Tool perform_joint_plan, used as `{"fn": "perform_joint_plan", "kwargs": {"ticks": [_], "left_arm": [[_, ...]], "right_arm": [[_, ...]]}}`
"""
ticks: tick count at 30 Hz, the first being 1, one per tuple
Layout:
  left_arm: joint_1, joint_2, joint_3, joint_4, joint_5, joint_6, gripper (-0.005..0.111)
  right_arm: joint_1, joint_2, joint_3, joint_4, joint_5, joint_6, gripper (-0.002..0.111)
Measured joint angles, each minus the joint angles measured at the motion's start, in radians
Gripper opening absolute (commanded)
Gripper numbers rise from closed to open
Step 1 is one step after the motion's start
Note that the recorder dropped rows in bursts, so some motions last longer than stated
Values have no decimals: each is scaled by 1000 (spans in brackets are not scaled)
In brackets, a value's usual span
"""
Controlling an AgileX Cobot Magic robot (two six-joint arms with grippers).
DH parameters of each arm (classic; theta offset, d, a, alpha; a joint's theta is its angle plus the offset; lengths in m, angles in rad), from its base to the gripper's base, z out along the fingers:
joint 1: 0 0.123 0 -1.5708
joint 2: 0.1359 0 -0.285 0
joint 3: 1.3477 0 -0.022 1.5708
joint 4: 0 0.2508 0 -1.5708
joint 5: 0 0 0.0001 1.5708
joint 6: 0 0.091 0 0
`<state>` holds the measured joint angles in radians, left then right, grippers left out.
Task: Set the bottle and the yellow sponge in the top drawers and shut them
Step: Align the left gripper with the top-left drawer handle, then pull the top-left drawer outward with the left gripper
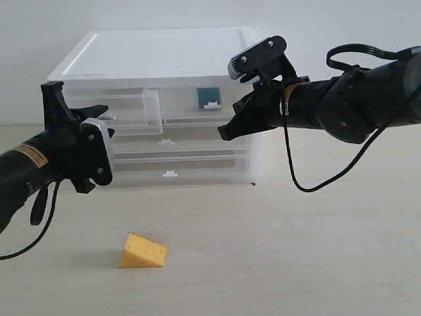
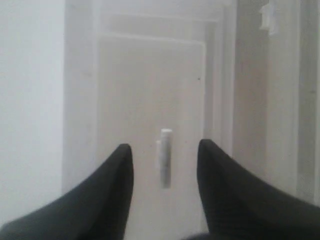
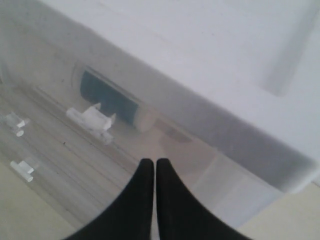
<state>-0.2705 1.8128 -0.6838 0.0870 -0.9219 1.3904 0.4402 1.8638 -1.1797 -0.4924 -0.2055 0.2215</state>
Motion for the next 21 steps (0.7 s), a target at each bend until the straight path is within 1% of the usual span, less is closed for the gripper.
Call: {"fn": "perform_joint_plan", "kwargs": {"ticks": [3,4,14,21], "left_arm": [[3,0,-2,-13,-10,3,12],[3,0,-2,-16,-13,9,4],[-12,7,-3,-24,-12,46,4],[-66,-41,31,-114,18,79,4]], "right_arm": [[0,0,0,0,0,0,0],[0,0,0,0,-2,0,0],[0,0,0,0,-2,-2,0],[0,0,0,0,-2,-8,0]]}}
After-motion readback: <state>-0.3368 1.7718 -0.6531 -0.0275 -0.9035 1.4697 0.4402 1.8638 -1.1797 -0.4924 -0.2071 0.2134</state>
